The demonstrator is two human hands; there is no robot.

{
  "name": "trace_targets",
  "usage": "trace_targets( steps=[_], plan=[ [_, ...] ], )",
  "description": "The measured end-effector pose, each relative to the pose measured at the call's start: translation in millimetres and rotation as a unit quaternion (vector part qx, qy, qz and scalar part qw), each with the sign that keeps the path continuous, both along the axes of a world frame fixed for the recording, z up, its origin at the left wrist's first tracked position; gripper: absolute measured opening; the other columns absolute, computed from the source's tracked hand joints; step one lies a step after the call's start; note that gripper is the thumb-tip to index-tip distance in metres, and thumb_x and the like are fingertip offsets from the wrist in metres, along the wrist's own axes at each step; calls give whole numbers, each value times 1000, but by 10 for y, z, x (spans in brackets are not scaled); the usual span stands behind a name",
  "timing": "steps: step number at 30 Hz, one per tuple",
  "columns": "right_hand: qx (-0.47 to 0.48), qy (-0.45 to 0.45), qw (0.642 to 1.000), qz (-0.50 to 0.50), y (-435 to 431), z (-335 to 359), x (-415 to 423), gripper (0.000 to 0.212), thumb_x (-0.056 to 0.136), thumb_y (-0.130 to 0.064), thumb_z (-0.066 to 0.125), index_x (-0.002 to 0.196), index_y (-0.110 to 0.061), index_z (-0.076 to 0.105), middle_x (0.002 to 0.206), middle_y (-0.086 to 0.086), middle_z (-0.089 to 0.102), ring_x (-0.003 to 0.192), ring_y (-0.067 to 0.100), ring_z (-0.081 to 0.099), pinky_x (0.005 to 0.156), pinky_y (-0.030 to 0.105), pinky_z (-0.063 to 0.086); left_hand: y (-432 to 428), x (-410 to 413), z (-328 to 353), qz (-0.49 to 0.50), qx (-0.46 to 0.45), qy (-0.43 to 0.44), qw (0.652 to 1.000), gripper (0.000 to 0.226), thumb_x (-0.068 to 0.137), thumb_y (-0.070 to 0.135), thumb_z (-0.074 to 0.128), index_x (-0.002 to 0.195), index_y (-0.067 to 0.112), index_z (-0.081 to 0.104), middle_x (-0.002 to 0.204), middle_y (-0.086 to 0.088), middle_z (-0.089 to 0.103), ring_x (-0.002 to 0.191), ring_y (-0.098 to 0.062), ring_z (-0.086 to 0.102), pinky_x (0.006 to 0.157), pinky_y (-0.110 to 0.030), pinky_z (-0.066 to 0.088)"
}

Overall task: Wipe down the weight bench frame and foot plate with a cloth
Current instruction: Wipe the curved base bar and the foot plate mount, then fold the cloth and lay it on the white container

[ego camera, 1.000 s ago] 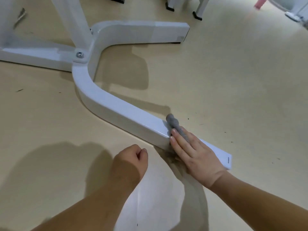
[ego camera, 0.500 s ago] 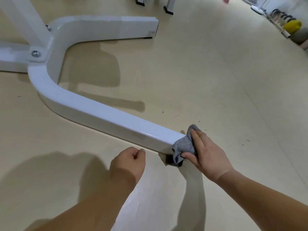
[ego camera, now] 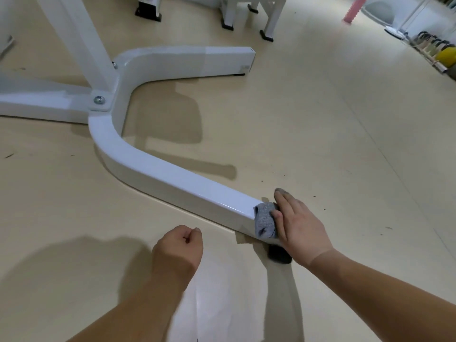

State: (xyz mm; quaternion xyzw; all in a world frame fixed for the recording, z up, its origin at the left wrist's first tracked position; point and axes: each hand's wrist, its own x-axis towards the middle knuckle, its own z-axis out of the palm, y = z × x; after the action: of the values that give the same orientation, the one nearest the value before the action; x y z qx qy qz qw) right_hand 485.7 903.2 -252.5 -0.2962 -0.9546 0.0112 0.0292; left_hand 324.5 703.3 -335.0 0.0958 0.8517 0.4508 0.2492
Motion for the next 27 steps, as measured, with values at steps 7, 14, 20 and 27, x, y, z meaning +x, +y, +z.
trace_targets(
  steps=[7, 14, 20, 27],
  plan=[
    [55, -89, 994, 20, -410, -90, -684, 84, 103, -58, 7, 156, 3, 30, 158, 20, 39, 144, 39, 33, 120, 52, 27, -124, -168, 27, 4, 4, -11, 1000, 36, 95, 38, 61, 73, 8, 59, 68, -13, 53, 62, -22, 44, 63, -36, 50],
    [73, -56, 985, 146, -343, -157, -1056, 79, 98, -59, 36, 145, 2, 50, 144, 17, 57, 119, 36, 60, 97, 41, 56, -382, -431, 88, 15, -26, 34, 999, 43, 98, 31, 61, 65, 5, 50, 51, 1, 40, 56, -22, 40, 55, -34, 34],
    [80, -57, 992, 75, -257, -263, -727, 77, 108, -54, 13, 145, 3, 49, 143, 18, 57, 124, 36, 56, 107, 42, 44, -228, -384, 129, 25, 11, 9, 1000, 37, 97, 28, 62, 71, 3, 55, 54, 1, 38, 58, -19, 36, 55, -32, 35],
    [72, -74, 985, 137, -475, -186, -1209, 69, 105, -45, 24, 148, 5, 44, 148, 22, 51, 138, 47, 45, 112, 54, 42, -232, -365, 183, -7, 26, 38, 999, 41, 97, 26, 62, 65, 9, 44, 55, 0, 35, 58, -18, 33, 54, -30, 33]
  ],
)
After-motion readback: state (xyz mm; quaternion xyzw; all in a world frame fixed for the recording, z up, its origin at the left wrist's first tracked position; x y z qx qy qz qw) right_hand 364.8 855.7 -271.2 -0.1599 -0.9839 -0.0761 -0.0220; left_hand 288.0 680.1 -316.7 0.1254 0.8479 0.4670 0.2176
